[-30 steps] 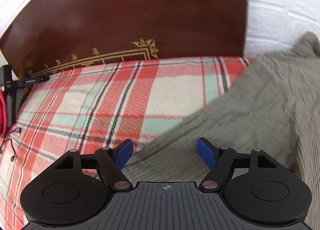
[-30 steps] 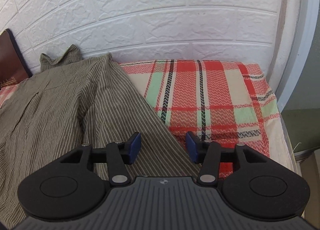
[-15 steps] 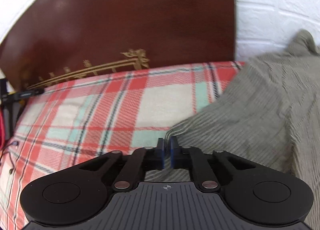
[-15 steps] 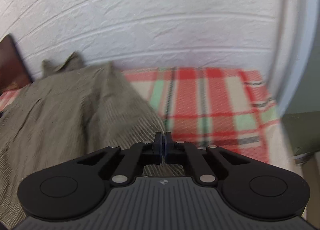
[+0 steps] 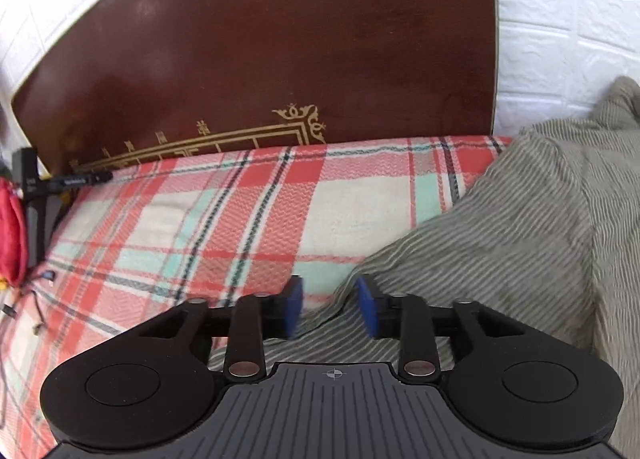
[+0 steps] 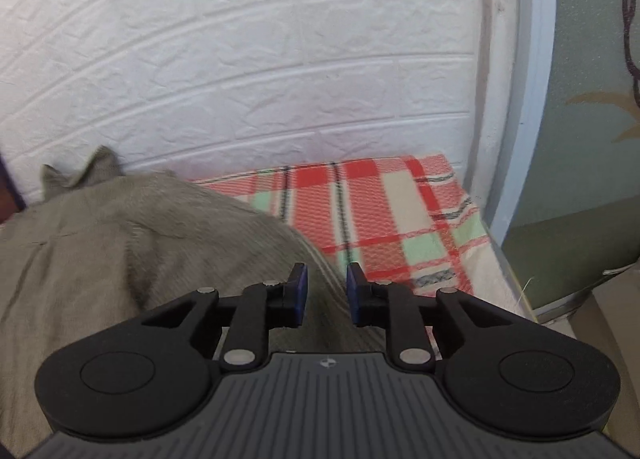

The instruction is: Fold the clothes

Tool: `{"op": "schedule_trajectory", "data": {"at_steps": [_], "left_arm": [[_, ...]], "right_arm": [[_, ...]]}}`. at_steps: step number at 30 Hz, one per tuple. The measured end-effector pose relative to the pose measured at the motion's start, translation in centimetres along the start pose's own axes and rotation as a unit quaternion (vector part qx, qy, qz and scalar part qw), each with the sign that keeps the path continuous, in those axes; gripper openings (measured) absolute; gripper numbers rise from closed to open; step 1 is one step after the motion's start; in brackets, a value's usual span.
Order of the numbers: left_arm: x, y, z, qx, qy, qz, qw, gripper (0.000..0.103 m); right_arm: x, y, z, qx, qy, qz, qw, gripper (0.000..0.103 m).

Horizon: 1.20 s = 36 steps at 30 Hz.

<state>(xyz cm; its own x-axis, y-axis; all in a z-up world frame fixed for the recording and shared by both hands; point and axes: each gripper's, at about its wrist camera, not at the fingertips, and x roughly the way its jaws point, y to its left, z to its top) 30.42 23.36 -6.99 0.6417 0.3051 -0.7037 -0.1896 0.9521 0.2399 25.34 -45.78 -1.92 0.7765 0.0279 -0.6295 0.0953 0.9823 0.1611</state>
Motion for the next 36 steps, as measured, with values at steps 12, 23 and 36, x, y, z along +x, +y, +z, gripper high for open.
{"op": "schedule_trajectory", "data": {"at_steps": [12, 23, 36], "left_arm": [[-6.4, -2.2, -4.5, 0.035, 0.0, -0.095, 0.9949, 0.062], [-8.3, -3.5, -6.2, 0.071, 0.001, -0.103, 0.9921, 0.068], [-10.0, -1.5, -8.1, 0.034, 0.015, -0.143, 0.989, 0.07]], "right_arm": [[-4.2, 10.8, -6.3, -0.331, 0.008, -0.021, 0.943, 0.037], [-2.4, 10.9, -8.9, -0.462, 0.049, -0.081, 0.882, 0.002], [-5.7, 9.8, -10.5, -0.469, 0.021, -0.09, 0.879, 0.012]]}}
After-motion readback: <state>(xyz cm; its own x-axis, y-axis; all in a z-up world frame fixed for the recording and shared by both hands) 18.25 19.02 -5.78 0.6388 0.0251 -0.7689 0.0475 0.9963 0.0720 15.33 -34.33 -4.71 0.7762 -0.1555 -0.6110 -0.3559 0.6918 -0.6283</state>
